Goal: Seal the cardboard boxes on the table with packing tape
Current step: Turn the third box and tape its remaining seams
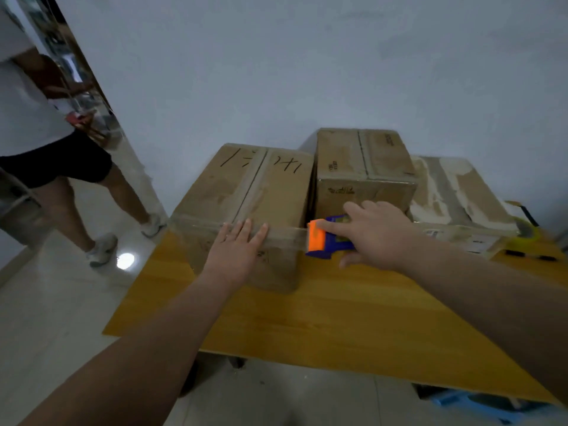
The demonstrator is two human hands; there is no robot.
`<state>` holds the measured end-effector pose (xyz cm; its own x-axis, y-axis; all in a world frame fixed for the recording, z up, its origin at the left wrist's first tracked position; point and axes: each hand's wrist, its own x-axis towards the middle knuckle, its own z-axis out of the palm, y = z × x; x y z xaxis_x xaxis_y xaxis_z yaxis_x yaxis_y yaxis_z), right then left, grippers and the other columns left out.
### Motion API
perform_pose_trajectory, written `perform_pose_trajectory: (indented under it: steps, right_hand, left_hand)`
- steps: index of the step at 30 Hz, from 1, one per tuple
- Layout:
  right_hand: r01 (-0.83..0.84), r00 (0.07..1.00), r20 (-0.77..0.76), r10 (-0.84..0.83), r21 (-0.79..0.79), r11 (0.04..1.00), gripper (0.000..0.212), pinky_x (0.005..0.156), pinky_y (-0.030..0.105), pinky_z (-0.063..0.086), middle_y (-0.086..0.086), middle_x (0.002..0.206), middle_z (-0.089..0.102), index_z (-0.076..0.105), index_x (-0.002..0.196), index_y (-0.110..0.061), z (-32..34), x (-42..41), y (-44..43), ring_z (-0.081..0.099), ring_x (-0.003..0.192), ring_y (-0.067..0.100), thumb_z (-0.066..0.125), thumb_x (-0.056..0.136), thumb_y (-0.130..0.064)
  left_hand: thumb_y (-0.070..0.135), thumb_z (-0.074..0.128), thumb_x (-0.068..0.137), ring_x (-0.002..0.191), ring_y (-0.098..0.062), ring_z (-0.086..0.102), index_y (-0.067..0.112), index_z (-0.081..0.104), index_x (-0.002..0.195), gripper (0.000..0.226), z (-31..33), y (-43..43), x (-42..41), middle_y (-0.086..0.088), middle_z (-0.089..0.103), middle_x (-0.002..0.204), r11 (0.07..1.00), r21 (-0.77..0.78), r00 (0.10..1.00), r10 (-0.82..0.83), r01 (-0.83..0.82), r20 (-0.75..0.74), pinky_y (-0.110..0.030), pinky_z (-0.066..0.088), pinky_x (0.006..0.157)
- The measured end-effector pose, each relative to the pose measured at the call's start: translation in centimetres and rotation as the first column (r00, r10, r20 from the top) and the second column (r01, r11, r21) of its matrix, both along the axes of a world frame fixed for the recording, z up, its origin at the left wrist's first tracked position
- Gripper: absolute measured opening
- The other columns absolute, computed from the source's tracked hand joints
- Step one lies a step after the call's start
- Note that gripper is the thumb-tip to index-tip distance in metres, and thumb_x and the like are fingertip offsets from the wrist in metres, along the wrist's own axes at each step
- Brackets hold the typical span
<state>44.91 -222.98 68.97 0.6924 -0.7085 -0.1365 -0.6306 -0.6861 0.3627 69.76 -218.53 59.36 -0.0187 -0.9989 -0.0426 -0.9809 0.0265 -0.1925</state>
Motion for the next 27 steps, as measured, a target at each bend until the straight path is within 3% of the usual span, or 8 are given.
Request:
perform_pose_trajectory:
  steps: [11, 14, 17, 19, 21, 24, 27]
  right_hand:
    - [0.075, 0.995, 0.072, -0.074, -0.011, 0.997, 0.069, 0.091, 0.036, 0.040, 0.007, 0.132, 0.040, 0.007, 0.150, -0.042, -2.8, -2.6, 0.2, 0.049, 0.113, 0.027, 0.040, 0.093, -0.061]
    - [0.090, 0.994, 0.070, -0.089, -0.012, 0.996, 0.068, 0.092, 0.037, 0.039, 0.008, 0.133, 0.040, 0.007, 0.151, -0.041, -3.5, -2.6, 0.2, 0.048, 0.114, 0.028, 0.040, 0.094, -0.060]
    - [0.102, 0.991, 0.085, -0.101, -0.004, 0.995, 0.067, 0.090, 0.036, 0.039, 0.008, 0.132, 0.040, 0.007, 0.150, -0.042, -4.1, -2.7, 0.1, 0.048, 0.113, 0.028, 0.039, 0.094, -0.060]
    - [0.104, 0.990, 0.098, -0.104, 0.003, 0.995, 0.068, 0.090, 0.036, 0.038, 0.008, 0.132, 0.040, 0.006, 0.151, -0.042, -4.5, -2.7, 0.2, 0.048, 0.113, 0.027, 0.039, 0.094, -0.060]
    - [0.107, 0.988, 0.110, -0.108, 0.010, 0.994, 0.069, 0.092, 0.036, 0.038, 0.008, 0.133, 0.039, 0.004, 0.151, -0.042, -4.6, -3.1, 0.2, 0.048, 0.113, 0.027, 0.039, 0.094, -0.060]
    - [0.071, 0.984, 0.165, -0.072, 0.010, 0.997, 0.073, 0.086, 0.035, 0.041, 0.010, 0.129, 0.042, 0.007, 0.152, -0.040, -4.2, -4.4, 0.5, 0.050, 0.105, 0.027, 0.045, 0.091, -0.060]
    - [-0.003, 0.973, 0.232, 0.011, -0.034, 0.999, 0.080, 0.064, 0.035, 0.046, 0.014, 0.108, 0.055, 0.035, 0.147, -0.033, -4.3, -6.3, 1.1, 0.057, 0.081, 0.027, 0.066, 0.078, -0.057]
  left_hand:
    - [0.071, 0.029, 0.087, 0.142, -0.046, 0.009, 0.042, -0.030, 0.140, 0.084, 0.7, -0.5, -2.8, -0.036, 0.000, 0.151, 0.991, 0.126, 0.992, 0.017, -0.033, 0.127, -0.051, 0.006, 0.117]
    - [0.066, 0.029, 0.091, 0.143, -0.043, 0.002, 0.037, -0.025, 0.144, 0.081, 0.6, -0.5, -3.1, -0.032, -0.006, 0.153, 0.996, 0.086, 0.993, 0.008, -0.018, 0.114, -0.050, 0.002, 0.117]
    - [0.047, 0.036, 0.098, 0.146, -0.027, -0.010, 0.020, -0.012, 0.150, 0.075, 0.3, -0.6, -3.2, -0.014, -0.018, 0.157, 0.992, 0.002, 0.990, -0.123, 0.124, 0.071, -0.041, -0.004, 0.118]
    - [0.043, 0.034, 0.100, 0.146, -0.020, -0.008, 0.014, -0.010, 0.150, 0.073, 0.0, -0.7, -3.4, -0.008, -0.014, 0.158, 0.989, 0.007, 0.988, -0.151, 0.151, -0.015, -0.034, -0.004, 0.118]
    - [0.046, 0.033, 0.099, 0.146, -0.020, -0.006, 0.020, -0.010, 0.150, 0.072, -0.3, -0.8, -3.6, -0.008, -0.010, 0.159, 0.992, 0.004, 0.988, -0.128, 0.128, -0.084, -0.033, -0.003, 0.118]
    - [0.048, 0.030, 0.099, 0.147, -0.023, -0.004, 0.031, -0.013, 0.149, 0.068, -0.6, -0.8, -3.9, -0.011, -0.010, 0.158, 0.993, 0.007, 0.991, -0.118, 0.119, -0.071, -0.034, 0.000, 0.119]
    - [0.044, 0.031, 0.100, 0.147, -0.022, 0.001, 0.033, -0.008, 0.150, 0.063, -0.5, -1.0, -4.0, -0.010, -0.004, 0.159, 0.995, -0.022, 0.990, -0.101, 0.099, -0.101, -0.034, 0.002, 0.119]
